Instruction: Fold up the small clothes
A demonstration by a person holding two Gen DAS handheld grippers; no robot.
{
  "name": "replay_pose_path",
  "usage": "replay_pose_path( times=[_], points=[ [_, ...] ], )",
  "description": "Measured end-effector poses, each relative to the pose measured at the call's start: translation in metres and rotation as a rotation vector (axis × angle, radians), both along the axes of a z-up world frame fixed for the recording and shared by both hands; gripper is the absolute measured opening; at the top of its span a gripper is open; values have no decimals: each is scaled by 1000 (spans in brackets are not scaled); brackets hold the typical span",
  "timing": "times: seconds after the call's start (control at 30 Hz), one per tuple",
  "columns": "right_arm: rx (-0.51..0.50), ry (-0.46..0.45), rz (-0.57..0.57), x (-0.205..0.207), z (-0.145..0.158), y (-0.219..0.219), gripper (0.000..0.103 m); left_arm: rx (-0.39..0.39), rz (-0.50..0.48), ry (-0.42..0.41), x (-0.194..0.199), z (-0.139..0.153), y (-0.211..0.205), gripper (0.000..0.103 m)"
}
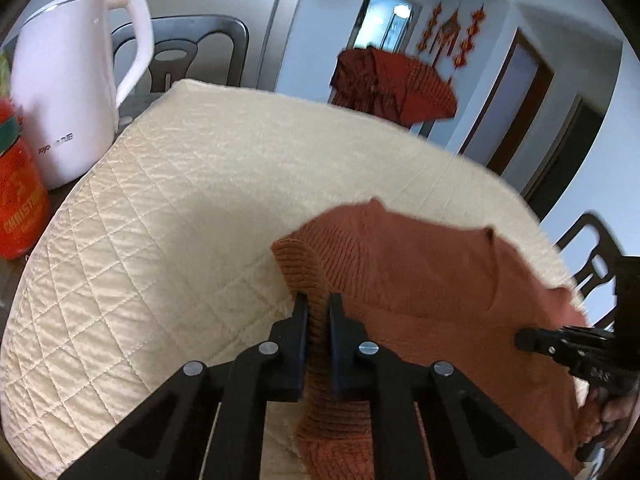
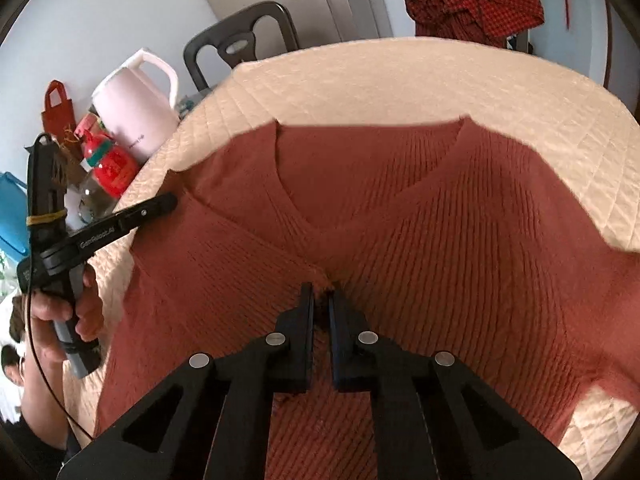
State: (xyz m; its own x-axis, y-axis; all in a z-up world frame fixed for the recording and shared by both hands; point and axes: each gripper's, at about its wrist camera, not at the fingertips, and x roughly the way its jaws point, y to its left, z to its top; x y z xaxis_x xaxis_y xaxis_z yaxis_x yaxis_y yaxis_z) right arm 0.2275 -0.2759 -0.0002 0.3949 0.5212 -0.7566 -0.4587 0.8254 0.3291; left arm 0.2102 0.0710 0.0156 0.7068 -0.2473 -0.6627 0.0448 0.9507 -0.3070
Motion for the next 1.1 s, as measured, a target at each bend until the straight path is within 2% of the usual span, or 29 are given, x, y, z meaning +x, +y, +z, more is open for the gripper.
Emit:
replay_pose_path(
  times=[0.1, 0.17, 0.23, 0.27, 0.33, 0.5, 0.57, 0.63, 0.73, 0.8, 0.83, 0.87, 1.0, 1.1],
  points=[
    [51, -49, -23, 13, 18, -3, 4, -41, 21, -19, 1, 0, 8, 11],
    [70, -56, -26, 25, 20, -2, 4, -76, 30, -3, 3, -5, 13, 11],
    [54, -28, -21, 39, 10, 3, 4, -89, 32, 36, 9, -13, 14, 11],
    [47, 16, -15, 48, 0, 4, 4, -92, 34, 54, 12, -17, 15, 12],
    [17, 67, -43, 56, -11, 3, 5, -96, 52, 54, 10, -16, 17, 15],
    [52, 31, -52, 39, -1, -12, 10, -72, 116, -12, 0, 2, 28, 16],
    [61, 28, -50, 33, 3, -14, 10, -90, 89, -18, 0, 8, 24, 22],
    [73, 15, -27, 26, 6, -11, 10, -95, 27, -26, -2, 11, 10, 23],
    [49, 10, 21, 17, 3, -1, 10, -42, -65, -7, -5, 7, -15, 23],
    [-25, 43, 43, 16, -10, 7, 10, 46, -71, 83, 0, -8, -25, 23],
    [-27, 41, 49, 15, -13, 6, 10, 79, -71, 100, 1, -13, -28, 23],
    [-23, 43, 47, 14, -12, 3, 10, 96, -73, 69, -3, -11, -29, 23],
    [-54, 10, 35, 5, -3, -3, 10, 129, -45, 64, -13, 0, -29, 23],
    [-13, -10, 49, 4, 3, -1, 10, 126, -57, 30, -19, 8, -34, 23]
  ],
)
